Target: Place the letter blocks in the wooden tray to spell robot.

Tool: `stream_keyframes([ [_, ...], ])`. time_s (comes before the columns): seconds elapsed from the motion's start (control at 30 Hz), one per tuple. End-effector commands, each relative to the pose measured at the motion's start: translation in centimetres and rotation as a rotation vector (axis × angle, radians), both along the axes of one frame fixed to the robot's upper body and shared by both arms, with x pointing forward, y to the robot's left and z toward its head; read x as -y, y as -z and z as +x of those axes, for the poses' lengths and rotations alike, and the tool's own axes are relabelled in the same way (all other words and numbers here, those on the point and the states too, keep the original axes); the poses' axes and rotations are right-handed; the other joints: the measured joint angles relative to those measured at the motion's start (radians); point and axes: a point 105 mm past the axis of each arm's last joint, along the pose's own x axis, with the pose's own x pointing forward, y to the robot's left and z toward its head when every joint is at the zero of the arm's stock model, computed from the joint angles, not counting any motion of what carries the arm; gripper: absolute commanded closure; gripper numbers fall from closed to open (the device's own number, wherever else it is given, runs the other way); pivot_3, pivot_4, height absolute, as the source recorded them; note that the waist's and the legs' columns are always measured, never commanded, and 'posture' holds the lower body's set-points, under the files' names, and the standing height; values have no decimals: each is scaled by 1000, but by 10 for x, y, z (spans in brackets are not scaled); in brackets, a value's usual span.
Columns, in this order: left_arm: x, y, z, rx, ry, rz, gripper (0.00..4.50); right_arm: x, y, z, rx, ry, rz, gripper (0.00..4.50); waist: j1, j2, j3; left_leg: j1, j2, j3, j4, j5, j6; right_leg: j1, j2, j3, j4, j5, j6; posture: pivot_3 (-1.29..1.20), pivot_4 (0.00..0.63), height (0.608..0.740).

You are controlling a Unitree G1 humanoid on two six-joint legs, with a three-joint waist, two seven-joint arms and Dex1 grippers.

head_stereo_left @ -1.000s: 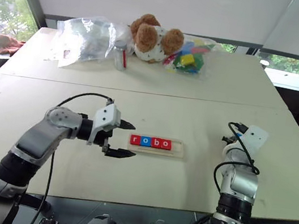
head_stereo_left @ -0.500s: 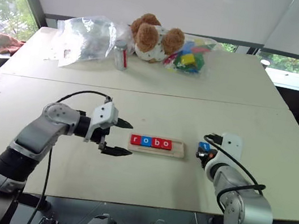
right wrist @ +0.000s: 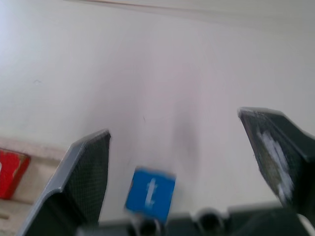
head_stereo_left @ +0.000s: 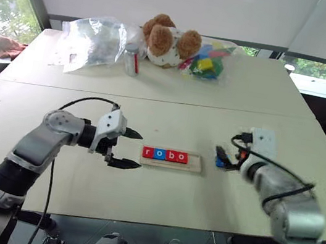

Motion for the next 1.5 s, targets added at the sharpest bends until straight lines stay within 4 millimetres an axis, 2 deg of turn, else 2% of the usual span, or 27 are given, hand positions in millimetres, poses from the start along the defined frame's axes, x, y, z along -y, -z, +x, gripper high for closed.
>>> stream_keyframes([
  [0.03,-4,-14,0,27,27,-17,0,-4,-16,6,5,-448,-78,22,-3,-1,0,1,1,0,1,-1,1,2,2,0,-2,0,0,0,150,740],
  [0.13,-6,-14,1,28,24,-8,0,8,-4,2,-38,-698,-210,22,-4,-2,1,1,2,0,-1,-2,3,2,3,0,-3,0,0,0,150,740],
  [0.33,-14,-12,0,30,-18,9,0,35,23,15,-162,-797,-239,22,-5,-1,1,0,3,3,1,-2,3,1,-1,2,-2,0,0,0,150,740],
  [0.47,-24,-6,-3,23,-54,45,0,30,33,13,-198,-867,-219,22,-3,-1,1,0,3,2,0,-2,3,0,-1,3,-2,0,0,0,150,740],
  [0.67,-25,-8,-5,32,-82,38,0,26,42,20,-222,-863,-147,22,1,-1,1,0,2,2,1,-1,1,0,-3,3,-1,0,0,0,150,740],
  [0.77,-27,-6,-6,30,-91,50,0,24,43,22,-243,-857,-117,824,1,-1,1,0,2,2,1,-1,1,0,-4,3,-1,0,0,0,150,740],
  [0.93,-27,-7,-5,39,-96,53,0,27,49,21,-255,-863,-136,3328,0,-1,1,0,2,2,0,-1,0,-1,-3,3,-1,0,0,0,150,740],
  [1.07,-28,-7,-4,40,-96,55,0,15,33,27,-214,-869,-106,3400,0,-1,1,0,2,2,1,-1,0,-1,-4,3,-1,0,0,0,150,740],
  [1.2,-27,-6,-2,40,-92,59,0,-19,9,26,-189,-944,-67,3400,-5,0,1,0,2,2,0,-1,0,-2,-3,4,0,0,0,0,150,740],
  [1.33,-23,-6,1,46,-80,56,0,-42,14,25,-212,-985,-138,3400,1,0,1,-1,2,1,0,-1,0,-2,-3,3,0,0,0,0,150,740],
  [1.5,-20,-5,0,45,-73,52,0,-47,27,23,-268,-1025,-190,3400,4,0,1,-2,0,1,1,-1,0,-2,-5,2,-1,0,0,0,150,740],
])
